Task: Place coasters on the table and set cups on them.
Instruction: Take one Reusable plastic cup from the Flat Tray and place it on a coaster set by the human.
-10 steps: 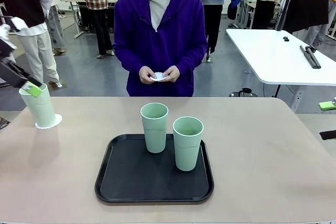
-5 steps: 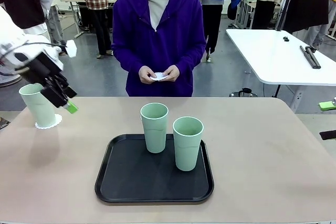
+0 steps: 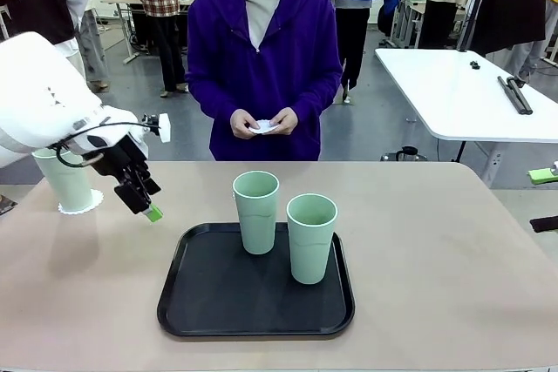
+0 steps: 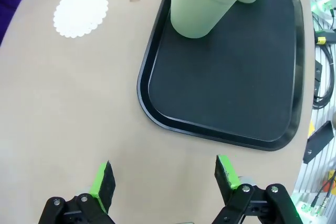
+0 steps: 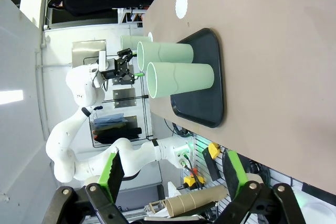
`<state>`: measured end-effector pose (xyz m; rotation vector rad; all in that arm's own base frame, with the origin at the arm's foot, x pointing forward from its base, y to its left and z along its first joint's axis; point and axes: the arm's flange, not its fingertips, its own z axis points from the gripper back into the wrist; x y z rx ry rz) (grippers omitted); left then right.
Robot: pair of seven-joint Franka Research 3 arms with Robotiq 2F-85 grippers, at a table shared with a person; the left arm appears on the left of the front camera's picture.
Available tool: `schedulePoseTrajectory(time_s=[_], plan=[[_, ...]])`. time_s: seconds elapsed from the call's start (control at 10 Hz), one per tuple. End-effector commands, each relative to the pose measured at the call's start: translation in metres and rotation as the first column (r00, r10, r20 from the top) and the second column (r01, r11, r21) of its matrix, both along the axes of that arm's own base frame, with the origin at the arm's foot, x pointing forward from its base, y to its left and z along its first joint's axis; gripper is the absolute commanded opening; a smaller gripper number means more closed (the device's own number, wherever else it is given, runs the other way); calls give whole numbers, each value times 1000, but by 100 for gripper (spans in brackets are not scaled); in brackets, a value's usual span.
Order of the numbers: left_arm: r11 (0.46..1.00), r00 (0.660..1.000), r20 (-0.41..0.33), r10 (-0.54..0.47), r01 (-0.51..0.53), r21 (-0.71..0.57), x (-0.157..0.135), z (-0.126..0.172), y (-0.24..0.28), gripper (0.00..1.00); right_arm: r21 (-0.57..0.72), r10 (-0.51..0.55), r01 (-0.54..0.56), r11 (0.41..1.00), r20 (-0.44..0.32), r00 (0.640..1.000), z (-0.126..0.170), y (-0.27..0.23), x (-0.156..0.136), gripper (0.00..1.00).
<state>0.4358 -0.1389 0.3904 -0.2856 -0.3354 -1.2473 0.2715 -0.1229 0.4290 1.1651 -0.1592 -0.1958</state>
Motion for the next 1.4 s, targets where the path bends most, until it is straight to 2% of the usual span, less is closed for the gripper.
schedulePoseTrajectory(time_s=[0.0, 0.1, 0.7, 0.8, 0.9, 1.1, 1.2, 1.3], plan=[[998, 1000, -7, -18, 18, -62, -15, 7, 8, 100, 18, -4, 4, 1000, 5, 1000, 1, 0, 2, 100], [1000, 1000, 0, 0, 0, 0, 0, 0, 0, 100, 18, -4, 4, 1000, 5, 1000, 1, 0, 2, 100], [1000, 1000, -4, -2, 2, -7, -2, -1, 0, 100, 18, -4, 4, 1000, 5, 1000, 1, 0, 2, 100], [963, 991, 26, -129, 132, -236, 4, -9, 3, 100, 18, -4, 4, 1000, 5, 1000, 1, 0, 2, 100], [903, 978, 55, -200, 206, -377, 12, -9, 6, 100, 18, -4, 4, 1000, 5, 1000, 1, 0, 2, 100], [799, 959, 126, -252, 280, -532, 8, -22, 13, 100, 18, -4, 4, 1000, 5, 1000, 1, 0, 2, 100], [760, 946, 163, -280, 323, -564, 7, -31, 13, 100, 18, -4, 4, 1000, 5, 1000, 1, 0, 2, 100], [707, 945, 170, -278, 321, -630, 12, -31, 13, 100, 18, -4, 4, 1000, 5, 1000, 1, 0, 2, 100]])
